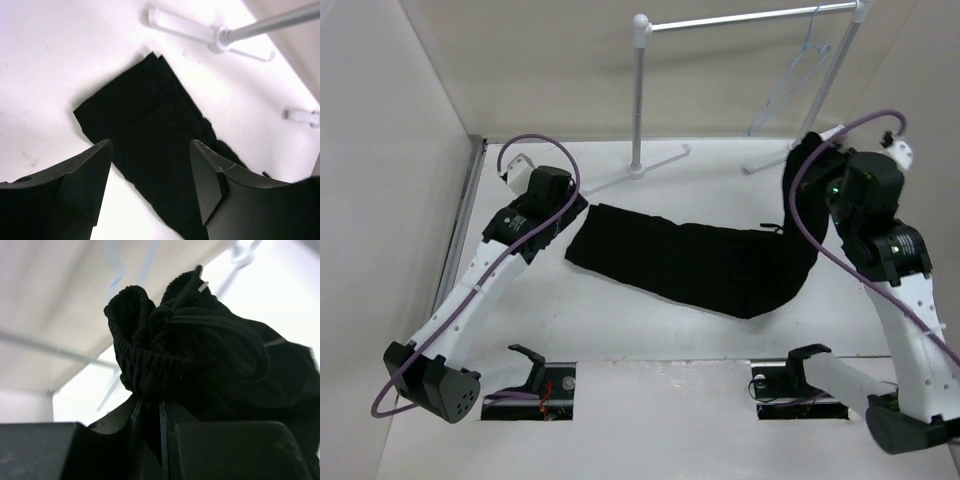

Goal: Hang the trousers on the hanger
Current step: Fold the trousers at the center of the board.

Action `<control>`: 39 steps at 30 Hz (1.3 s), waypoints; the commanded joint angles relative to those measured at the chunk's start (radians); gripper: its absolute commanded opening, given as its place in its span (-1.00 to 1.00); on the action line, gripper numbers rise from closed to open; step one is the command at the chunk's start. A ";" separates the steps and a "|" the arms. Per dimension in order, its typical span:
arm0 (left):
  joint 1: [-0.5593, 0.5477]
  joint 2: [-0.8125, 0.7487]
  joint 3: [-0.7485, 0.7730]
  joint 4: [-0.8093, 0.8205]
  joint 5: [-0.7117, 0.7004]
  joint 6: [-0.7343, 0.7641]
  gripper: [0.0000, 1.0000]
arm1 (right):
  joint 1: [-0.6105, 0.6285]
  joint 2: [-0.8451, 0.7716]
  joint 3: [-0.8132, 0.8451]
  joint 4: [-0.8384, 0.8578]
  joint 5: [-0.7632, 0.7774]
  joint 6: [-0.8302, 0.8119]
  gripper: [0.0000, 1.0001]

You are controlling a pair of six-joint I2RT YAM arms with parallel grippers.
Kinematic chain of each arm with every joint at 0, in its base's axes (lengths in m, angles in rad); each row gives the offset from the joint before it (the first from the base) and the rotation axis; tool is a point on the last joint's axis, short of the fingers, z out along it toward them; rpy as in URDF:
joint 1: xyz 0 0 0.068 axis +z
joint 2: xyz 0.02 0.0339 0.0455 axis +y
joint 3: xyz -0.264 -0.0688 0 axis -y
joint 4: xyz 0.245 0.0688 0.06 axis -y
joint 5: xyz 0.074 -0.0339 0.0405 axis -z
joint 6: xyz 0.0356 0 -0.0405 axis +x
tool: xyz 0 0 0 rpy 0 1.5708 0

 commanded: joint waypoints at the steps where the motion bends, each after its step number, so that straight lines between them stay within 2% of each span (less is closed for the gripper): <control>1: 0.050 -0.043 0.042 -0.016 -0.005 0.032 0.24 | 0.237 0.101 0.155 0.008 0.198 -0.021 -0.66; 4: 0.120 -0.109 -0.036 0.021 0.053 0.039 0.25 | 0.470 0.259 0.266 0.007 0.353 -0.004 -0.66; 7: 0.240 -0.172 -0.122 0.064 0.151 0.030 0.25 | 0.650 0.483 0.437 0.001 0.430 0.001 -0.66; 13: 0.455 -0.284 -0.288 0.121 0.248 0.007 0.26 | 0.819 1.028 0.834 -0.025 0.402 -0.012 -0.63; 16: 0.567 -0.313 -0.343 0.125 0.299 0.012 0.26 | 0.864 1.230 0.974 -0.033 0.323 0.004 -0.37; 19: 0.587 -0.305 -0.371 0.139 0.310 0.006 0.27 | 0.891 1.341 1.073 -0.120 0.295 0.011 0.29; 21: 0.587 -0.289 -0.362 0.153 0.307 0.004 0.27 | 0.890 1.322 1.076 -0.175 0.295 0.011 0.50; 23: 0.585 -0.256 -0.348 0.177 0.307 0.003 0.27 | 0.876 1.233 0.995 -0.174 0.274 0.002 0.53; 25: 0.559 -0.211 -0.333 0.206 0.311 -0.002 0.26 | 0.840 1.109 0.840 -0.115 0.241 -0.010 0.53; 28: 0.434 -0.103 -0.301 0.272 0.288 -0.024 0.26 | 0.763 0.841 0.479 0.066 0.139 -0.016 0.49; 29: 0.379 -0.050 -0.279 0.297 0.282 -0.024 0.26 | 0.734 0.753 0.353 0.121 0.113 -0.013 0.40; 30: 0.324 0.012 -0.250 0.317 0.281 -0.024 0.26 | 0.706 0.675 0.243 0.163 0.088 -0.010 0.26; 33: 0.179 0.214 -0.143 0.378 0.276 -0.004 0.26 | 0.611 0.497 -0.043 0.232 -0.005 -0.003 -0.56; 34: 0.147 0.284 -0.106 0.407 0.276 0.010 0.26 | 0.580 0.455 -0.124 0.235 -0.036 0.014 -0.68; 36: 0.115 0.400 -0.048 0.432 0.284 0.038 0.25 | 0.531 0.395 -0.257 0.246 -0.082 0.039 -0.71; 39: 0.098 0.513 -0.020 0.450 0.270 0.055 0.25 | 0.493 0.335 -0.415 0.295 -0.150 0.045 -0.57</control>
